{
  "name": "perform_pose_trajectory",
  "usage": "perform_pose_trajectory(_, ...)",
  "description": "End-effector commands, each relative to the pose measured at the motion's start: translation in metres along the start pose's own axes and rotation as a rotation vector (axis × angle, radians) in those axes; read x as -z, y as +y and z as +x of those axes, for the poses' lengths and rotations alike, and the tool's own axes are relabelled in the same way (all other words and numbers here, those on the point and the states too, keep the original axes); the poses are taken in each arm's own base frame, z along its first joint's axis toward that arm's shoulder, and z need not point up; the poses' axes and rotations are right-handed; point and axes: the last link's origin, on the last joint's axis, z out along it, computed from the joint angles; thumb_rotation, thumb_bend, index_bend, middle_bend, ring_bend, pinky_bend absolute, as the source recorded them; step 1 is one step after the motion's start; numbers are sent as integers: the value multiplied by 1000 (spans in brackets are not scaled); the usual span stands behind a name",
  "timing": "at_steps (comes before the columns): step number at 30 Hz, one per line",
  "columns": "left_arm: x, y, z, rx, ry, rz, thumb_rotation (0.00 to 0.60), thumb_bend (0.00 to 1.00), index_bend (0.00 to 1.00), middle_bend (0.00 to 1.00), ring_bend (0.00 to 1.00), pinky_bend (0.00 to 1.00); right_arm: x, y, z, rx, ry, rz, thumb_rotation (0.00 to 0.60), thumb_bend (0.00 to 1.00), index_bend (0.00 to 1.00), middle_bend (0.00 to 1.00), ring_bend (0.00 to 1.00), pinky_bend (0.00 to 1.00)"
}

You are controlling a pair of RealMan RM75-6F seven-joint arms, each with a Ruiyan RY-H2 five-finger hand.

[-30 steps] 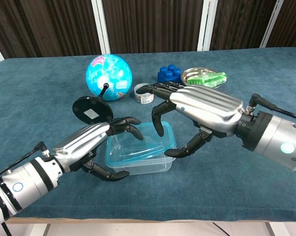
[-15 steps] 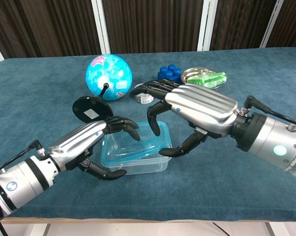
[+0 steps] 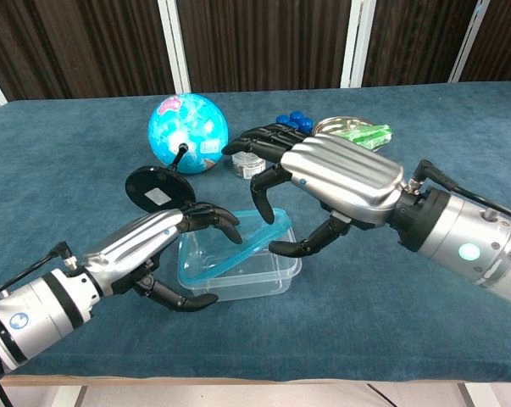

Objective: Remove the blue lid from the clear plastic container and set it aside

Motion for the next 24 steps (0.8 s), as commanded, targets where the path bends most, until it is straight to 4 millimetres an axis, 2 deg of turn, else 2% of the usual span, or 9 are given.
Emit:
perform_pose_trajectory(1,0,0,1,0,2,-2,600,238,408,394,200,168,-2,-1,-2,1,-3,3,600,328,612,86,0,0)
perform_pose_trajectory(7,0,0,3,1,9,-4,600,238,407,397,200,169,-4,-5,-9,-5,-16,9,600,362,627,92,0,0)
perform_pose_trajectory(12,-1,1,5,12,25,-10,600,238,400,395,200,163,-4,-8,-13,6,-30,21,600,504,726,148,0,0)
perform_pose_trajectory(16,-2,3,8,26,50,-23,600,239,379,386,194,147,-4,-9,-16,37,-39,27,600,614,750,161,0,0)
perform_pose_trajectory(24,2,6,13,45,64,-42,600,238,221,300,125,114,-4,-11,-17,77,-41,35,600,761,751,162,4,6)
